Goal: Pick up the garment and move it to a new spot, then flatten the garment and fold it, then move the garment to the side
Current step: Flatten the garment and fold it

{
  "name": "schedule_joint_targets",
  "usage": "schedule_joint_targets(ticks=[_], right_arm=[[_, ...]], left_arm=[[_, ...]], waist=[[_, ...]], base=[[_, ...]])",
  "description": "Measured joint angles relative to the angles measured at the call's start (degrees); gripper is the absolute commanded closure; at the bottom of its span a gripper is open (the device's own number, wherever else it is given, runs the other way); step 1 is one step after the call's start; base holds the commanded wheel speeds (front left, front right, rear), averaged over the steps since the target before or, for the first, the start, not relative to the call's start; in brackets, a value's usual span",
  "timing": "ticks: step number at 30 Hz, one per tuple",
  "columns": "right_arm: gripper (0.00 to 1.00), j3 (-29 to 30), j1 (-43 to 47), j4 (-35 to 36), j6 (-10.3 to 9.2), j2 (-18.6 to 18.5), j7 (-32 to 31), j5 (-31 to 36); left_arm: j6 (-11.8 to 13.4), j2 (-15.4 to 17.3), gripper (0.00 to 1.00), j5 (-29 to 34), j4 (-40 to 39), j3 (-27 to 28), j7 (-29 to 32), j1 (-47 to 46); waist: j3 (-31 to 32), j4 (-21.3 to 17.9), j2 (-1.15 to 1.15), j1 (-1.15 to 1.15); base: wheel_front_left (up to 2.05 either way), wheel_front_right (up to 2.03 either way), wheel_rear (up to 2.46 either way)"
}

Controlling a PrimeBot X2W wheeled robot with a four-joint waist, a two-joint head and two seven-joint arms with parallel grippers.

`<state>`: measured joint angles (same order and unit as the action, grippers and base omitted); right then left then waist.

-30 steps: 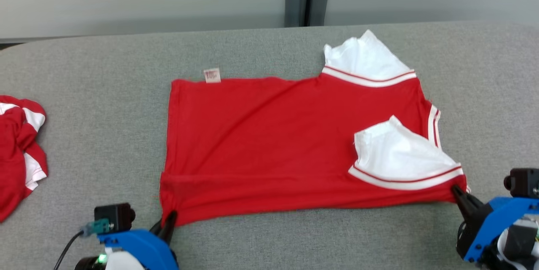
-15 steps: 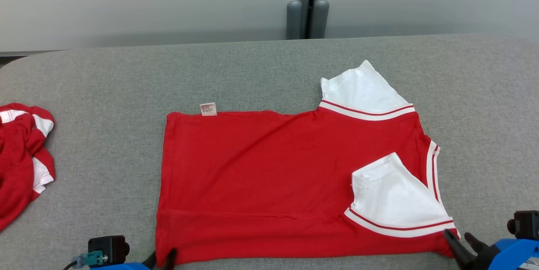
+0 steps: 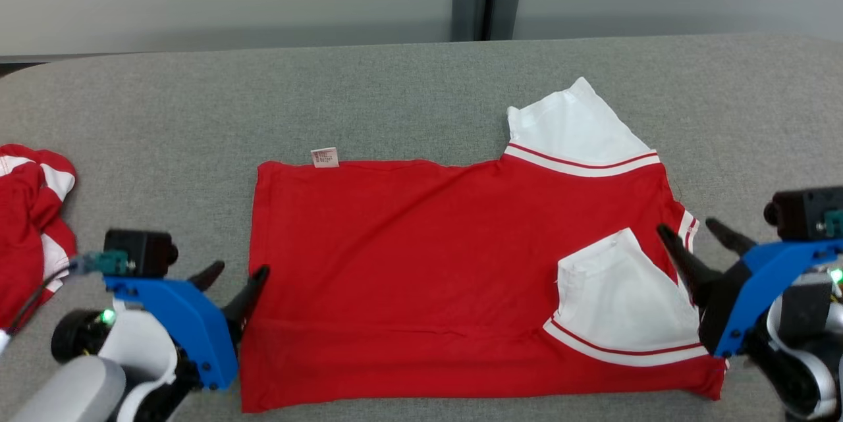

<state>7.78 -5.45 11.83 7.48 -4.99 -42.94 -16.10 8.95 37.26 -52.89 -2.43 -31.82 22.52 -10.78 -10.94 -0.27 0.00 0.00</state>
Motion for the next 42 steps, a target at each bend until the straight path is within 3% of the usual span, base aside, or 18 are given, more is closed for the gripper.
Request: schedule_joint_targets(ticks=[7,13,19,31,33,34,42], right_arm=[[0.00,-7.39,-14.43,0.87,0.00,-6.34,-2.22,-0.89],[0.00,-13.10,-24.84,-2.27,0.01,-6.75,-0.74,-3.33],[0.00,-16.17,-29.92,-7.24,0.00,-5.41,2.90,-5.12],[0.00,-18.94,-33.14,-14.04,0.01,-6.10,7.42,-6.25],[0.00,-18.60,-33.99,-15.52,0.01,-6.33,7.36,-6.25],[0.00,-18.35,-34.58,-16.44,0.00,-6.47,7.19,-6.23],[0.00,-15.15,-45.20,-31.17,0.00,-4.87,4.59,-2.20]], left_arm=[[-5.86,0.14,0.00,-3.52,3.89,1.69,7.48,-14.90],[-9.00,0.83,0.00,-5.15,10.18,2.24,12.24,-22.32],[-9.27,3.10,0.00,-1.70,14.55,1.42,12.94,-25.68],[-7.91,4.98,0.00,0.09,20.02,1.75,11.44,-25.73],[-7.83,4.87,0.75,-0.47,20.22,1.75,12.00,-25.99],[-7.83,4.97,1.00,-0.33,20.22,1.47,12.60,-26.38],[-7.72,3.08,1.00,0.32,17.40,-0.01,14.39,-28.85]], waist=[[-3.49,-0.94,0.00,0.00],[-6.94,-3.63,0.00,0.01],[-10.26,-7.01,0.00,0.01],[-14.98,-11.37,0.00,0.00],[-15.28,-11.35,0.00,0.00],[-15.40,-11.23,0.00,0.00],[-17.41,-8.32,0.00,0.00]], base=[[0.00,0.00,0.00],[0.00,0.00,0.00],[0.00,0.00,0.00],[0.00,0.00,0.00],[0.00,0.00,0.00],[0.00,0.00,0.00],[0.00,0.00,0.00]])
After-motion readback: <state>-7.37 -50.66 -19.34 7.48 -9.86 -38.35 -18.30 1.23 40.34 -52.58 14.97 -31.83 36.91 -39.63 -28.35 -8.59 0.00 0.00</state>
